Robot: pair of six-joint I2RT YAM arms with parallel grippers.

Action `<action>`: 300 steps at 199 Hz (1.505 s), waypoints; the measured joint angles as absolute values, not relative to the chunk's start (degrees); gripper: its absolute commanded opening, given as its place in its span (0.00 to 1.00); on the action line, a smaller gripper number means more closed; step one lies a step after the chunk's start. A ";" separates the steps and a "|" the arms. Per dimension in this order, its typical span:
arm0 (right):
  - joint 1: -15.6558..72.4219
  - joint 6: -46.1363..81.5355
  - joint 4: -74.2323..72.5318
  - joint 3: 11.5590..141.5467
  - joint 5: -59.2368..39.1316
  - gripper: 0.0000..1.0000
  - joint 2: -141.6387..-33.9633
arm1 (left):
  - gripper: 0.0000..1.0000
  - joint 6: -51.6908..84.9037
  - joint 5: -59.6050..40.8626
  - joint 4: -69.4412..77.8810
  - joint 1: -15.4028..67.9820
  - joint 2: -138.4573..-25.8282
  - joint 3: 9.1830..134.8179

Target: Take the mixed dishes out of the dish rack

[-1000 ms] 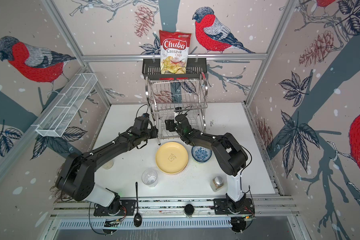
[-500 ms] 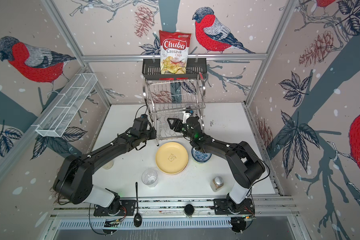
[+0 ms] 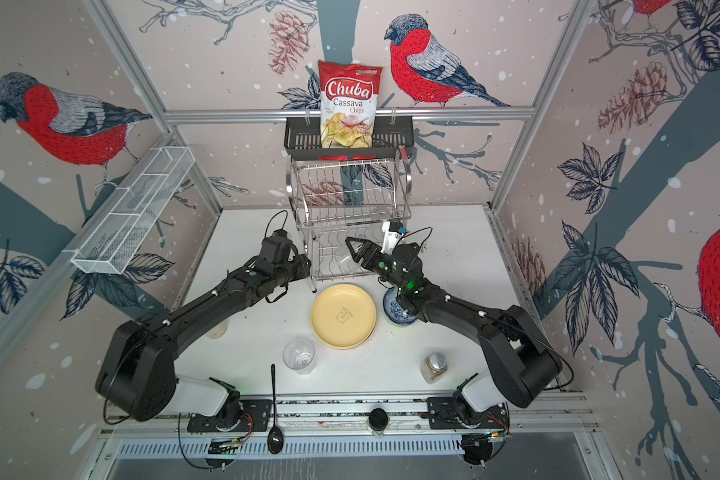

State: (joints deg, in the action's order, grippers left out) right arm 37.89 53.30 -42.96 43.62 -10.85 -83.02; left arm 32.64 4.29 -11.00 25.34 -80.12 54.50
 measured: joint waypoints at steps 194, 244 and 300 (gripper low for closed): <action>37.63 73.19 -49.39 27.62 -15.27 0.32 -69.12 | 0.89 37.52 0.08 -1.08 56.64 -63.59 47.37; 40.62 75.31 -50.65 27.42 -15.79 0.32 -68.82 | 0.59 35.31 2.13 1.30 56.66 -68.47 52.07; 42.39 78.81 -53.60 27.88 -11.75 0.32 -69.95 | 0.11 35.16 2.83 2.07 57.04 -69.41 54.02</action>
State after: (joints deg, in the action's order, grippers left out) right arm 42.39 78.81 -53.60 27.88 -11.75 -69.95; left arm 35.16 2.83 2.07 57.04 -69.41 54.02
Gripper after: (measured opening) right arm 0.732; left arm 0.216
